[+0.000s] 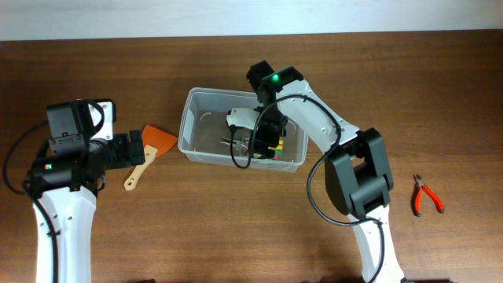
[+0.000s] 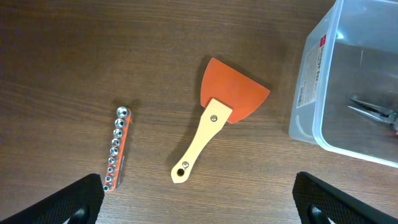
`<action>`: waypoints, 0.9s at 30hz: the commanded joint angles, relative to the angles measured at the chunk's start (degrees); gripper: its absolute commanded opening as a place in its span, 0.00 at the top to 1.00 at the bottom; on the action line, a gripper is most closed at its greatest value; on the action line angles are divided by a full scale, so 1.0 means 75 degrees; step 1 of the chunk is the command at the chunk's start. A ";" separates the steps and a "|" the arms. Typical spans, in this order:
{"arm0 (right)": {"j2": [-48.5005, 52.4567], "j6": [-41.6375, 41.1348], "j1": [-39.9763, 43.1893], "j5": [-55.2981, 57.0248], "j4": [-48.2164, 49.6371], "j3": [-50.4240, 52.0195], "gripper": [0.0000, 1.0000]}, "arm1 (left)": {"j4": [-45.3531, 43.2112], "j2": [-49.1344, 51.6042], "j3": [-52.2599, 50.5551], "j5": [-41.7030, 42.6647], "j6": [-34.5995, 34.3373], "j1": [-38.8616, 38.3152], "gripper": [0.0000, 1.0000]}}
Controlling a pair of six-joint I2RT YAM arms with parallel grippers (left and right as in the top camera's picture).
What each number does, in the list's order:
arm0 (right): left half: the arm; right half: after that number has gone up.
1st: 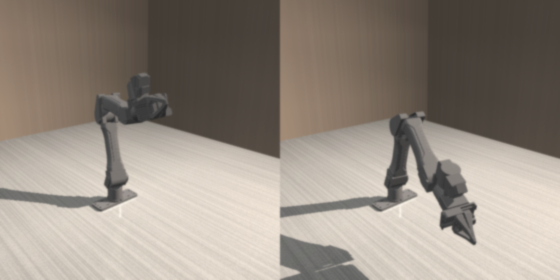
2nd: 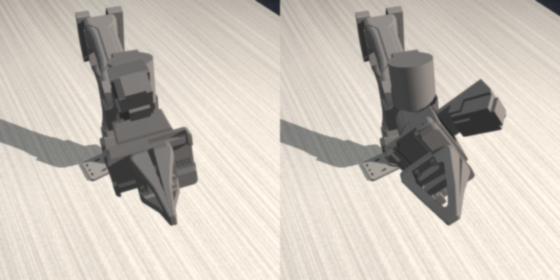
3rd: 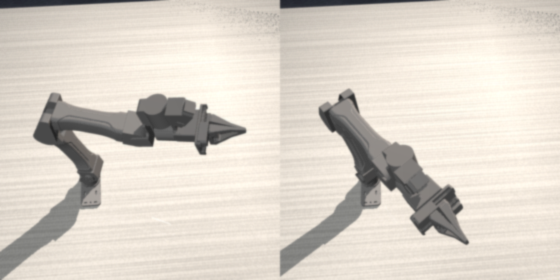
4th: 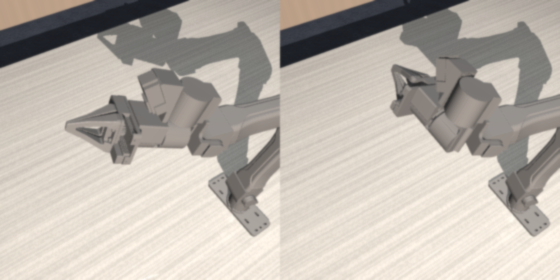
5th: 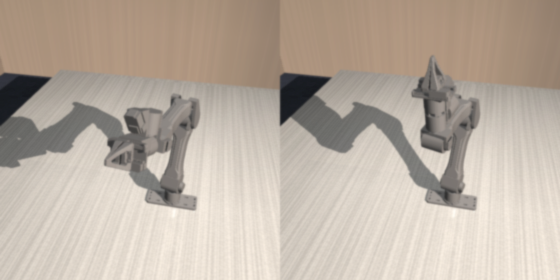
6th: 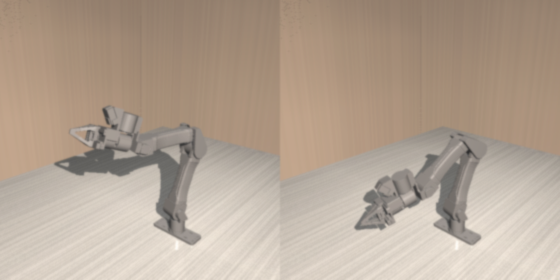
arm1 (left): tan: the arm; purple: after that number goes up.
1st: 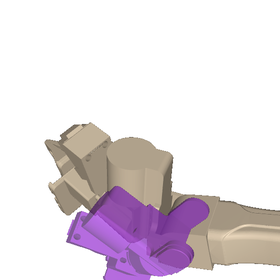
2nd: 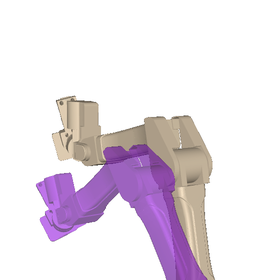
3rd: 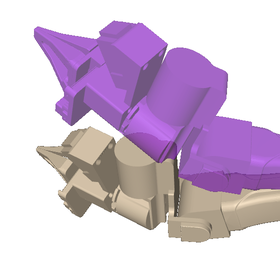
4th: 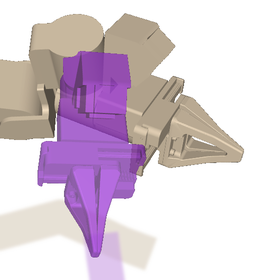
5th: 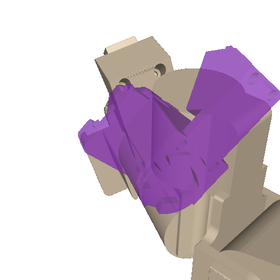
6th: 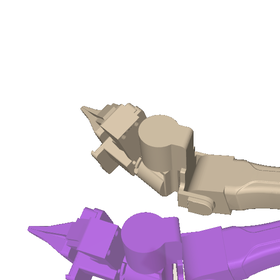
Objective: Pack container
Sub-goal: 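Carry the screwdriver set into the container and release it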
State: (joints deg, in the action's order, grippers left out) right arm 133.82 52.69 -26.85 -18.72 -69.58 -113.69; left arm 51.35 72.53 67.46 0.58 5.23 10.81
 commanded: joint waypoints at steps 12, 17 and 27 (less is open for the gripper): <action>-0.0860 -0.1740 0.1271 0.0388 0.0000 -0.0685 0.34 | 0.0032 -0.0108 0.0169 -0.0017 -0.0067 0.0029 0.01; -0.0857 -0.1754 0.1390 0.0385 -0.0032 -0.0685 0.39 | 0.0038 -0.0108 0.0169 -0.0017 -0.0070 0.0029 0.01; -0.0562 -0.1746 0.1399 0.0388 0.0020 -0.0679 0.41 | 0.0041 -0.0108 0.0169 0.0012 -0.0070 0.0029 0.01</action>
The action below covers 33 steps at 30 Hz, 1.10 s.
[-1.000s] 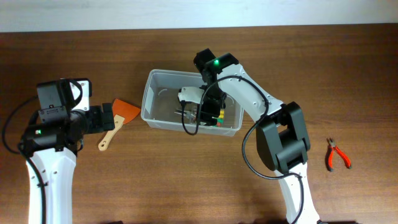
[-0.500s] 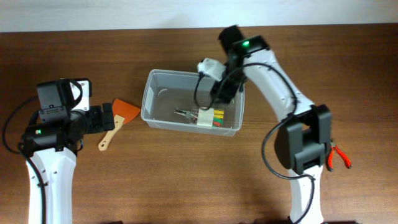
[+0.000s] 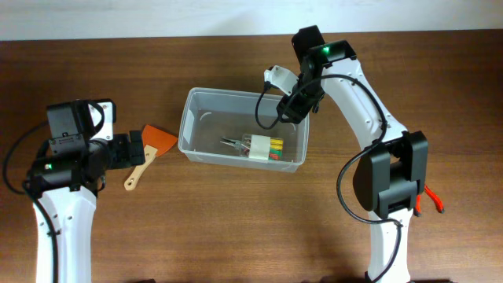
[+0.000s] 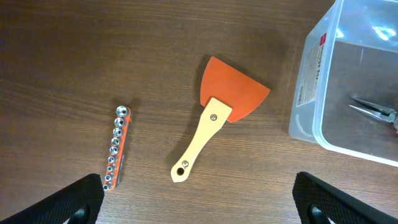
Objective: Pack container
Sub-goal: 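Carry the screwdriver set into the container and release it, then lift the right gripper and move it over the red-black diagonal cutters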
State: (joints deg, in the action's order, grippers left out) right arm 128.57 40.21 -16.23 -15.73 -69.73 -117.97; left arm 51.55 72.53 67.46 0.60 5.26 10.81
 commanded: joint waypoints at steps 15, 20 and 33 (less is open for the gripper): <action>0.0323 -0.0003 -0.0017 0.0428 0.0714 -0.0108 0.40 | 0.0015 -0.0108 0.0169 0.0006 -0.0073 0.0029 0.01; 0.0323 -0.0029 -0.0017 0.0586 0.1003 -0.0108 0.35 | 0.0015 -0.0108 0.0169 0.0006 -0.0073 0.0029 0.01; 0.0323 -0.0029 0.0023 0.0592 0.1107 -0.0108 0.34 | 0.0012 -0.0108 0.0169 0.0006 -0.0070 0.0029 0.01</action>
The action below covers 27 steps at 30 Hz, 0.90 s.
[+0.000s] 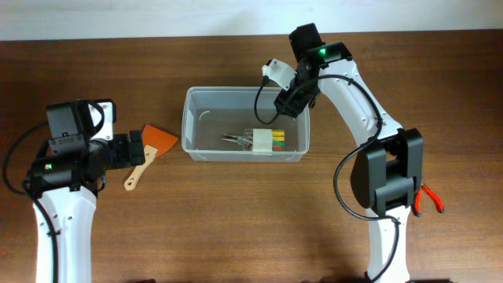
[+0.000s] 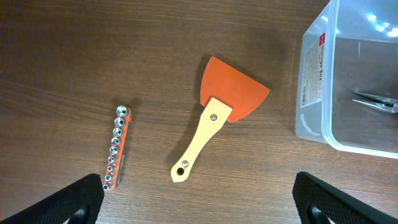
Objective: Pack container
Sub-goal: 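Lift the right gripper and move it over the red-black diagonal cutters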
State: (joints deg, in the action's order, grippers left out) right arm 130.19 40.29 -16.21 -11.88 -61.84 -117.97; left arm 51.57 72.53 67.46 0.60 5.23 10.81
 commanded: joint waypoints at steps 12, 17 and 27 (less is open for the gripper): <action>-0.0557 -0.0242 -0.0198 -0.0210 -0.1157 -0.0583 0.17 | -0.0052 -0.0108 0.0169 0.0000 -0.0064 0.0032 0.01; -0.1711 -0.0245 -0.0087 -0.0143 -0.1923 -0.1233 0.09 | -0.0052 -0.0108 0.0169 0.0000 -0.0064 0.0032 0.01; -0.3471 -0.4269 0.2159 0.1166 -0.3803 -0.1259 0.01 | -0.0050 -0.0108 0.0169 0.0003 -0.0064 0.0029 0.01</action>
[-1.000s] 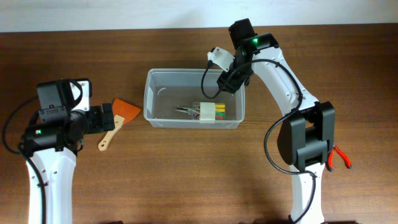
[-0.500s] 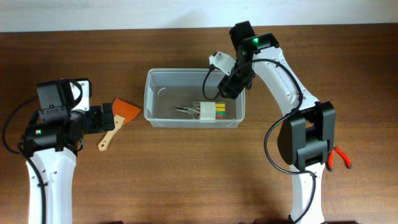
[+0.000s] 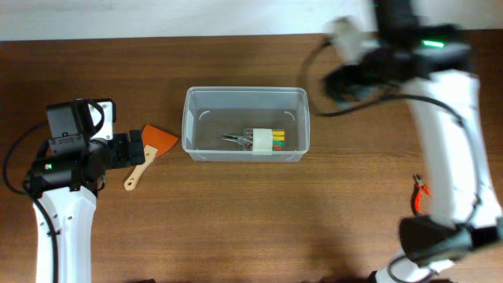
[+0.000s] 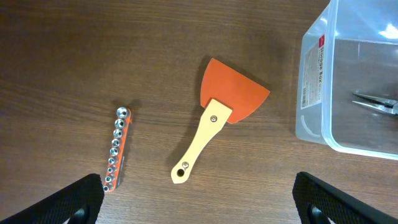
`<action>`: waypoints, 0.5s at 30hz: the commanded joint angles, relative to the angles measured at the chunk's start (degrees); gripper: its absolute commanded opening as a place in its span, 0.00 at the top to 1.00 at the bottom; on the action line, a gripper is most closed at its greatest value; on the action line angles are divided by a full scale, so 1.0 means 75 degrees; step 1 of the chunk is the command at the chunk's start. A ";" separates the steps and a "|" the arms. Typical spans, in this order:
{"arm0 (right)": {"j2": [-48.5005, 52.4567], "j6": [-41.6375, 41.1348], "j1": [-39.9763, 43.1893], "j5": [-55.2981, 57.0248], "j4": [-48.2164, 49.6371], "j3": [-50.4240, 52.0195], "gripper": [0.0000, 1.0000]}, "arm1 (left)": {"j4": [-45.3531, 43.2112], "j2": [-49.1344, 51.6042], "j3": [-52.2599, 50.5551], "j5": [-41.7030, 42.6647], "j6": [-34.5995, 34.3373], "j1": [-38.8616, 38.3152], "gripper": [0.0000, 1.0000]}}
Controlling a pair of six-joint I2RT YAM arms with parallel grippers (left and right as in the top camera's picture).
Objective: Pack container
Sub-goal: 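Lift the right gripper and move it over the red-black diagonal cutters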
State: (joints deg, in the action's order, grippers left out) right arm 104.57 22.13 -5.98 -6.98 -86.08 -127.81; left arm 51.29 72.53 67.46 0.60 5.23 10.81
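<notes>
The clear plastic container (image 3: pixel 244 124) stands mid-table and holds grey needle-nose pliers (image 3: pixel 234 141) and a white holder of coloured bits (image 3: pixel 267 141). Its left wall (image 4: pixel 314 81) and the pliers (image 4: pixel 376 102) also show in the left wrist view. An orange scraper with a wooden handle (image 4: pixel 221 118) and an orange socket rail (image 4: pixel 116 147) lie on the table left of it. My left gripper (image 4: pixel 199 202) hangs open above the scraper (image 3: pixel 153 145), touching nothing. My right gripper (image 3: pixel 338 83) is blurred, to the right of the container's back corner.
Red-handled pliers (image 3: pixel 416 193) lie at the far right of the table, partly behind my right arm. The brown wooden table (image 3: pixel 236 228) runs to a white wall at the back.
My right arm has moved from the container's back right corner out to the right, away from it. The container, its contents and my left arm are where they were.
My right gripper was first down inside the skewed container at the coloured bit holder. Then it was up at the back right corner, the holder left inside. Later the container stood squared up. Now the right arm is off to the right; my left gripper stayed open over the scraper.
</notes>
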 commanded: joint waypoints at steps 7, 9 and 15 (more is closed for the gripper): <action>-0.0793 -0.2882 0.2457 0.0393 -0.1504 0.0557 0.01 | -0.0012 -0.0108 0.0169 0.0006 -0.0064 0.0029 0.01; -0.1355 -0.2938 0.2771 0.0411 -0.1501 0.1110 0.01 | 0.0000 -0.0108 0.0169 0.0012 -0.0067 0.0029 0.01; -0.3643 -0.3107 0.4013 0.0420 -0.1501 0.3585 0.02 | -0.0006 -0.0108 0.0169 0.0242 -0.0067 0.0029 0.01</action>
State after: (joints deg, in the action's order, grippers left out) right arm 85.69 0.95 20.71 -4.08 -96.92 -106.32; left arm 51.29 72.53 67.46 1.02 5.21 10.81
